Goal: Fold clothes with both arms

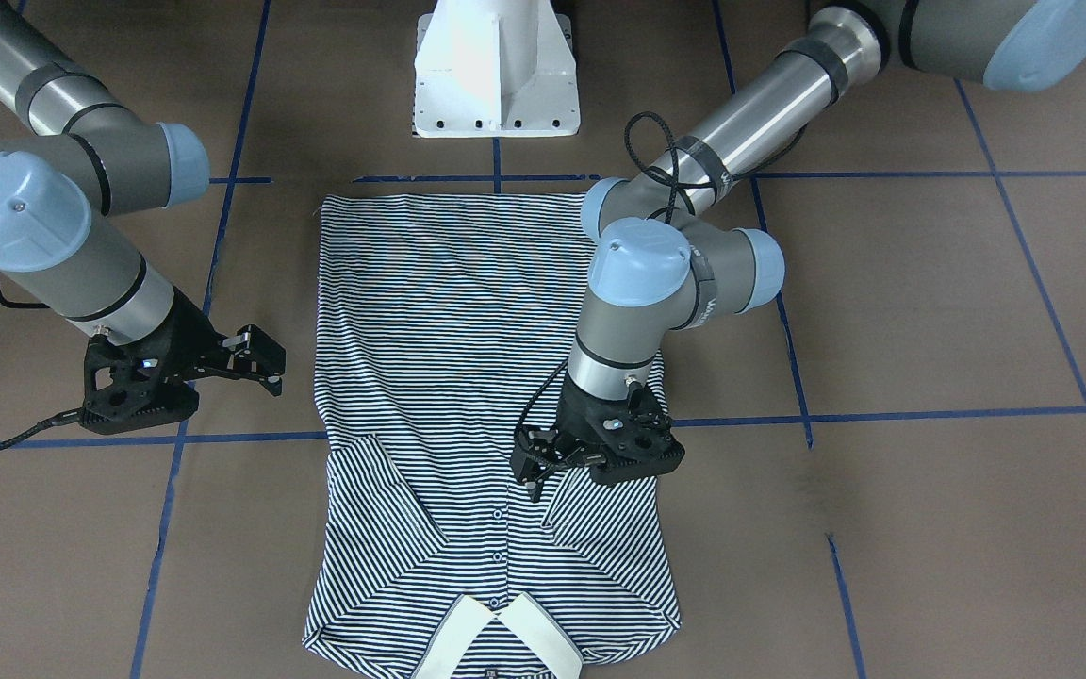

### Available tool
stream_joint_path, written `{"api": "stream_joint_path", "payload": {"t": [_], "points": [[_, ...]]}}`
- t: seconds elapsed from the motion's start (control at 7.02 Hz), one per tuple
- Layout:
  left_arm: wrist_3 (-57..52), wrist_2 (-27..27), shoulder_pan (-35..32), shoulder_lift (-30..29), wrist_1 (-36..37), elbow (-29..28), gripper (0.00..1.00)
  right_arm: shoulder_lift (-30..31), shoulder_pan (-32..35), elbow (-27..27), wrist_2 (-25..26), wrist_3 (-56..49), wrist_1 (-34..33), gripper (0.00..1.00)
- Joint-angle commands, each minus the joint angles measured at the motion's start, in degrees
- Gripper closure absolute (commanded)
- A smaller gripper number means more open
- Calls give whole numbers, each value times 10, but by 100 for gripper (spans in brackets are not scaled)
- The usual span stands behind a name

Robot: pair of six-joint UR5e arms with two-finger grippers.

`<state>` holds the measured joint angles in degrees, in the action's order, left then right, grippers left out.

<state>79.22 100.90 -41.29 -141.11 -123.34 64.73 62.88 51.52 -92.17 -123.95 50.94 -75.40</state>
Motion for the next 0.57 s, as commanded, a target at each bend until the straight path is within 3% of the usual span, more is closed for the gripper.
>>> {"api": "stream_joint_path", "payload": {"t": [0.0,0.29,0.43], "points": [[-17,31,-2,92,61,141,0,72,-32,-96,2,60,-4,0],[-81,30,-5,177,168,303,0,137,-133,-183,75,194,-2,0],[-88,30,-5,206,213,377,0,154,-189,-200,117,232,0,0]]}}
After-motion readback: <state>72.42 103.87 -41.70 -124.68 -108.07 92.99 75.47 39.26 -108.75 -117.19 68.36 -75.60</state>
